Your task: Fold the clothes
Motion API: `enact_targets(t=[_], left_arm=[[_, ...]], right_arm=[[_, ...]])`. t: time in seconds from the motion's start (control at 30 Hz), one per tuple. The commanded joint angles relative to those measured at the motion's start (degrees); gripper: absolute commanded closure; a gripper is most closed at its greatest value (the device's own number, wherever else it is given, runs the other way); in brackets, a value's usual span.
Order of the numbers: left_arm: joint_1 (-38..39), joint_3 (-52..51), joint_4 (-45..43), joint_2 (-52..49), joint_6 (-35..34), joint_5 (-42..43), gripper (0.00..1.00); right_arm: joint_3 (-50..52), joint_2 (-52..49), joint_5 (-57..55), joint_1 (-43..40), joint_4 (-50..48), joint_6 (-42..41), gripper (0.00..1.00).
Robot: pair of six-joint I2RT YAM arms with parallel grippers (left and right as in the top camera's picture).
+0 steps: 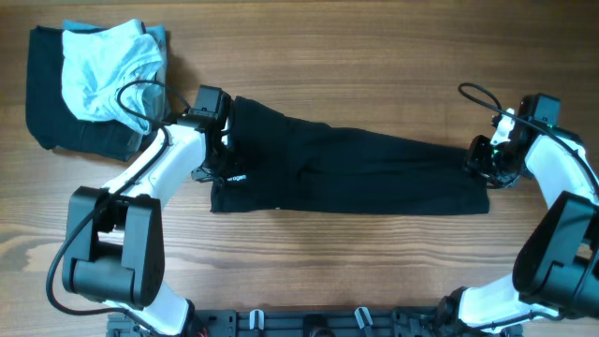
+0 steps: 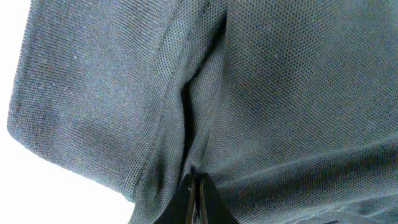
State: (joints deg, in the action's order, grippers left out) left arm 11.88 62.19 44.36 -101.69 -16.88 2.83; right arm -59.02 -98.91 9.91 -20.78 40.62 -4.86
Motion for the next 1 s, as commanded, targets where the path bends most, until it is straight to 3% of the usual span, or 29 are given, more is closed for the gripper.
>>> enact_targets(t=[0.0, 0.13, 0.67, 0.9, 0.97], left_arm=[[-0.22, -0.59, 0.0, 0.55, -0.72, -0.96, 0.96], [-0.22, -0.59, 0.13, 0.55, -0.72, -0.96, 0.96], [-0.22, -0.59, 0.24, 0.55, -0.72, -0.98, 0.96], [-0.22, -0.59, 0.26, 0.55, -0.7, -0.98, 0.96], [-0.22, -0.59, 0.24, 0.55, -0.72, -0.98, 0.96]], right_arm=[[0.52, -1.49, 1.33, 0.22, -0.76, 0.39, 0.74], [0.07, -1.29, -0.74, -0.09, -1.14, 0.85, 0.95], [-5.05, 4.33, -0.92, -0.13, -3.65, 3.82, 0.96], [-5.05, 4.33, -2.21, -0.13, 3.45, 3.56, 0.95], [-5.05, 4.33, -4.17, -0.15, 5.92, 3.15, 0.89]])
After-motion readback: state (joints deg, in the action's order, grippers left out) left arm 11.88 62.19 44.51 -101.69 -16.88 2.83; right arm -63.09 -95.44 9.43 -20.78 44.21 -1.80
